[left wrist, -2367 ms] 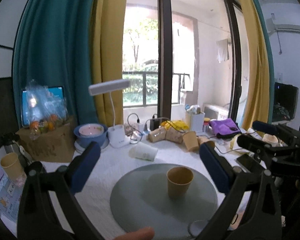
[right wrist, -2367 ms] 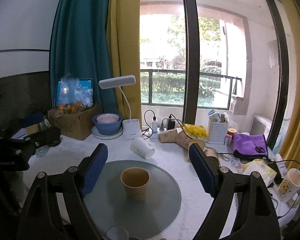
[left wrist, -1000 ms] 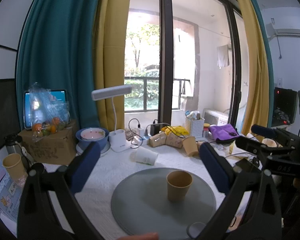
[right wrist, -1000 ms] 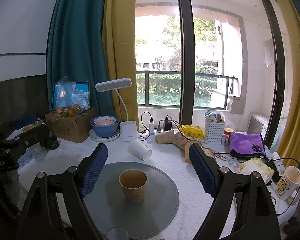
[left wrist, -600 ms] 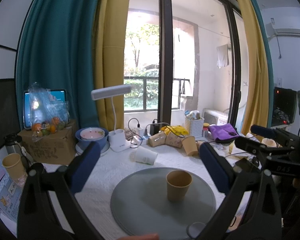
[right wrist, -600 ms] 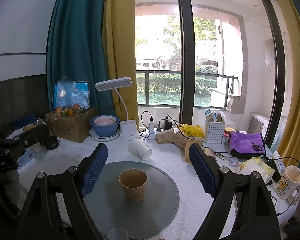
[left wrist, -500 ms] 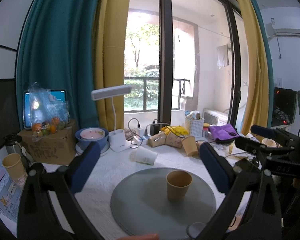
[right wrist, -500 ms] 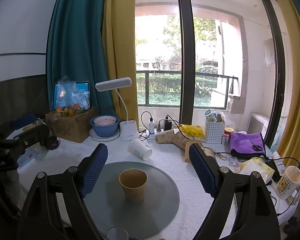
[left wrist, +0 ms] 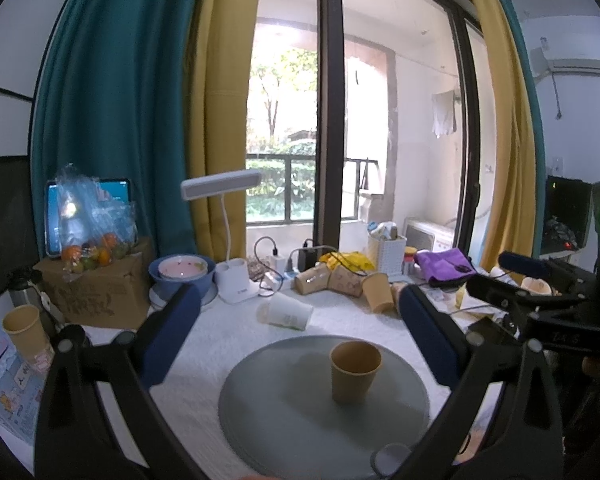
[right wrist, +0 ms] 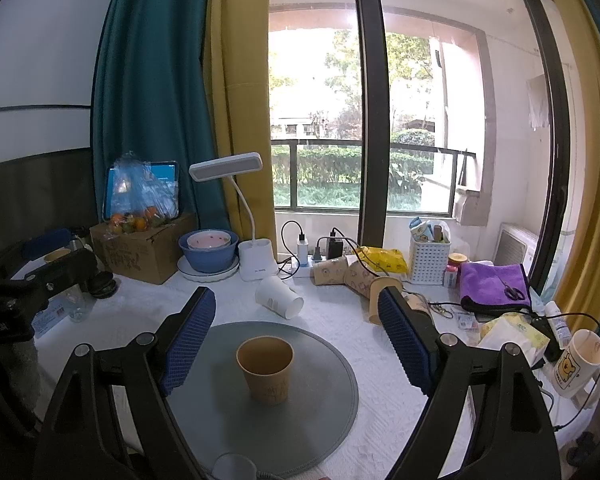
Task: Flip cup upright
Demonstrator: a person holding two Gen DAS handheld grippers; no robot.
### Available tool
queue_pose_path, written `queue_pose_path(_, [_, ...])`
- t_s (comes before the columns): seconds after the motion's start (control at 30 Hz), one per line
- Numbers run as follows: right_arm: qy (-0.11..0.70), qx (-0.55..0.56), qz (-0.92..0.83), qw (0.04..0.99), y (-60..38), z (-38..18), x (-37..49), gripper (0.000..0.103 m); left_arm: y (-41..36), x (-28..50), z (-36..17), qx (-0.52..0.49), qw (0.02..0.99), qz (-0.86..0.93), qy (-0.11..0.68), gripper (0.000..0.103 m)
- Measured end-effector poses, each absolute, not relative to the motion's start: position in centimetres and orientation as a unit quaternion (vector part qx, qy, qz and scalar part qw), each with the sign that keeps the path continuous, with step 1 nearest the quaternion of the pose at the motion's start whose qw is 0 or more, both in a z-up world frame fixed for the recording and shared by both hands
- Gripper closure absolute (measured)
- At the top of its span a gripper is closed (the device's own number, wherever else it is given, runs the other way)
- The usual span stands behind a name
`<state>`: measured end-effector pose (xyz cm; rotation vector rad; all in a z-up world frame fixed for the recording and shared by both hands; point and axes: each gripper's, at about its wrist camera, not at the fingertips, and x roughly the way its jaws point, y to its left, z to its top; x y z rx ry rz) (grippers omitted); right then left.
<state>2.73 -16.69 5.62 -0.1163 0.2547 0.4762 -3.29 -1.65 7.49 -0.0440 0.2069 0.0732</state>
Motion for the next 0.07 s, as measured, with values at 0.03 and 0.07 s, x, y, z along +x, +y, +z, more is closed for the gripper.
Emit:
queue_pose_path(0.03, [0.126,-0.057,0.235,0.962,-16.69,5.6,2.75,0.017,-1.68,-3.34,7.51,-0.023,0.994,0.037,0.1,0.003])
queue_pose_path(0.07, [0.126,-0.057,0.236,0.962,-16.69,5.59,2.73,0.017,-1.65,-3.31,7.44,-0.026,0.994,0.036,0.098,0.003])
